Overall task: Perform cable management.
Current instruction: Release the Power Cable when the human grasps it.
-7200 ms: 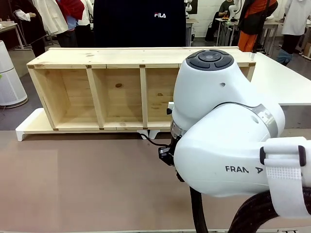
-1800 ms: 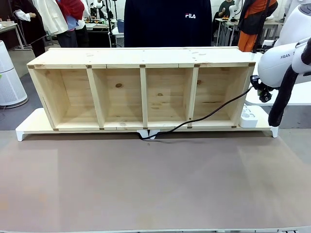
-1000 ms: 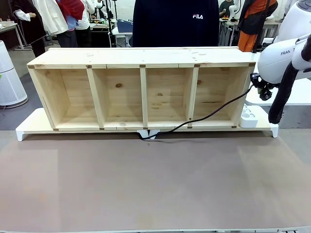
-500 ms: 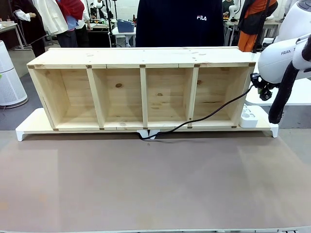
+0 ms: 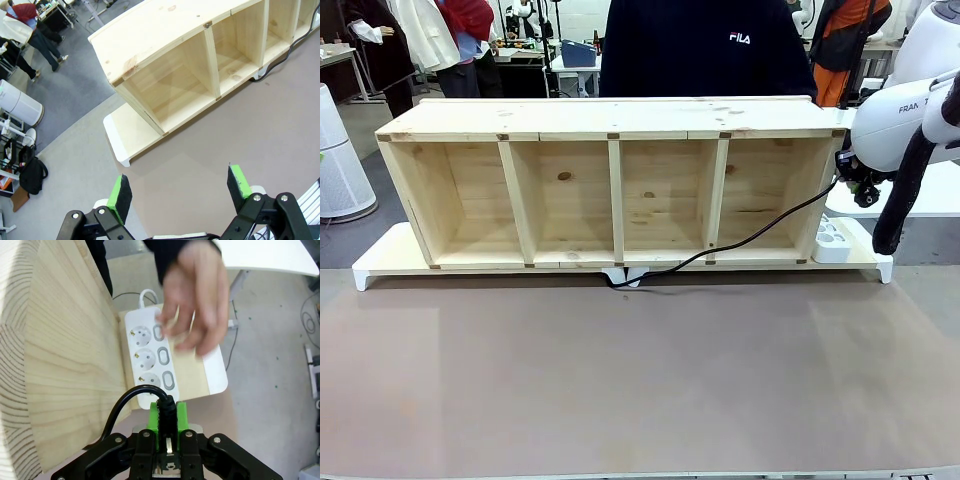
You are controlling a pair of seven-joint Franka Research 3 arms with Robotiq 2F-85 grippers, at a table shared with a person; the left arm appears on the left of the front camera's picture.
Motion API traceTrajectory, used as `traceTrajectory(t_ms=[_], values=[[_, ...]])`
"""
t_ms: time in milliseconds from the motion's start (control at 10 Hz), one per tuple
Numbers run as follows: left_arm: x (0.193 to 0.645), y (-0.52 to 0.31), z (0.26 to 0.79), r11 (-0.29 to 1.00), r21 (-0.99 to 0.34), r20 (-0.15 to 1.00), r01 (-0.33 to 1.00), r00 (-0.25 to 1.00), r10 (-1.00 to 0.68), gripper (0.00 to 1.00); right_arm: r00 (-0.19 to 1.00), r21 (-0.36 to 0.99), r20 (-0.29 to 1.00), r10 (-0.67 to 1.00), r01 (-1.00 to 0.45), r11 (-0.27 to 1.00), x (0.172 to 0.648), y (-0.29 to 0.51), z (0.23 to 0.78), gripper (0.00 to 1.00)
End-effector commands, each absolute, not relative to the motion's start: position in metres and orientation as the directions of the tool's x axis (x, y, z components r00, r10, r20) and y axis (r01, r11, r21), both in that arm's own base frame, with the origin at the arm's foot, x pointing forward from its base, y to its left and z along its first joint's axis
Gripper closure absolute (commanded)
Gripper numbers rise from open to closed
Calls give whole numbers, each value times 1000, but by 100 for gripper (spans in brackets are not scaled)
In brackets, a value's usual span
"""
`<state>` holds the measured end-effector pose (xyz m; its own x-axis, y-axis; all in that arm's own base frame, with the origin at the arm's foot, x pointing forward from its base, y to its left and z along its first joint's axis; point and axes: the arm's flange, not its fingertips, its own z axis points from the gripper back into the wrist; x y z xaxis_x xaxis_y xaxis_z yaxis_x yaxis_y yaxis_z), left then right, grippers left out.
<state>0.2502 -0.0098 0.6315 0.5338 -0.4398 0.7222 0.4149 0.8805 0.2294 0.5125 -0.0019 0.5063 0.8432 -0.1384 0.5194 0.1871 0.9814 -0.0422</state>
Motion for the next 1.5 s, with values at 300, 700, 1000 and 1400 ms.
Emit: traceTrajectory(t_ms=[300,700,1000,1400], values=[[252,-10,631,888,219,731,404,534,-423,0,839,-48,528,-132,184,982,514,1,508,84],[252,-10,631,888,219,731,404,534,-423,0,839,-48,528,-132,184,982,514,1,508,84],[252,-10,631,888,219,731,404,534,-423,0,839,-48,528,-132,184,982,514,1,508,84],[252,-10,631,888,219,731,404,534,-423,0,839,-48,528,-132,184,982,514,1,508,84]])
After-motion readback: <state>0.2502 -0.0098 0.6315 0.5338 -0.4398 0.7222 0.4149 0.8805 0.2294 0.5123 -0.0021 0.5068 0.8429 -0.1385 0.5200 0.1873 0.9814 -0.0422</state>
